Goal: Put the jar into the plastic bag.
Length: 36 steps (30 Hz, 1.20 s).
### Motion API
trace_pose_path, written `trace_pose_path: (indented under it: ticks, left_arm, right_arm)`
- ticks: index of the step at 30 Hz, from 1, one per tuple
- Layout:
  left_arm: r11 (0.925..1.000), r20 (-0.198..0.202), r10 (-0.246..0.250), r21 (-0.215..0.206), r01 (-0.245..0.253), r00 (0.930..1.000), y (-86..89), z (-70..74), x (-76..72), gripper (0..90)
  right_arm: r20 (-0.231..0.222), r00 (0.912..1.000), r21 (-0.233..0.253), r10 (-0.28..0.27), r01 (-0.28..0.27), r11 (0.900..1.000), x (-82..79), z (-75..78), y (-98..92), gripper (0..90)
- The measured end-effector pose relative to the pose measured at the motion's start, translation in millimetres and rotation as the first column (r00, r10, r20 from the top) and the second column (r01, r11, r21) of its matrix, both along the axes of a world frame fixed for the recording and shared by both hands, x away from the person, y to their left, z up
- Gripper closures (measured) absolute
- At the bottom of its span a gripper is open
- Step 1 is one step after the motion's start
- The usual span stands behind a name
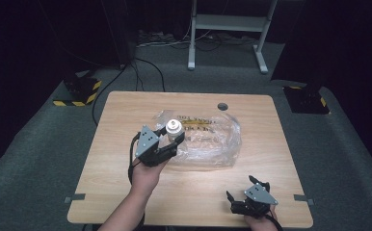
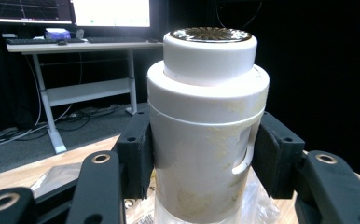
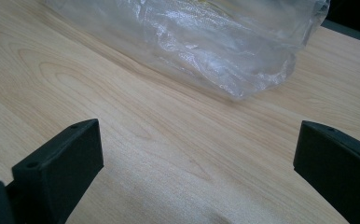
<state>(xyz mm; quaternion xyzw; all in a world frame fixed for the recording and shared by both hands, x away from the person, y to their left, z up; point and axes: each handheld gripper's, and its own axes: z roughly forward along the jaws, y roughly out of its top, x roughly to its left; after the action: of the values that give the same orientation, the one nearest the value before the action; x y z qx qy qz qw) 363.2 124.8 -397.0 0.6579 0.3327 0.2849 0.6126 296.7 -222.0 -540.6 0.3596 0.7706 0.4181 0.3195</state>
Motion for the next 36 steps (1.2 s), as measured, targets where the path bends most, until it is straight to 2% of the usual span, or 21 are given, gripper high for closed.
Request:
trace_pose_path:
  ticks: [4,13,36]
  left_arm:
    - [1.0000,0.006,0.005,-0.007,-0.005,1.0000,-3.7,1.6,5.9,46.0]
    - [0.9999,0.011,0.014,0.005,-0.014,0.9998,-13.7,3.4,22.3,46.0]
    - [0.9986,-0.006,0.051,0.013,-0.051,0.9987,-35.5,-2.6,58.3,46.0]
  right_arm:
    - [0.000,1.0000,0.002,0.002,-0.002,1.000,0.0,0.0,-0.2,0.9]
    - [-0.003,1.0000,0.009,0.004,-0.004,1.000,0.2,0.2,-0.9,0.9]
    - [-0.002,1.0000,0.024,0.006,-0.006,1.000,0.1,0.5,-2.9,0.9]
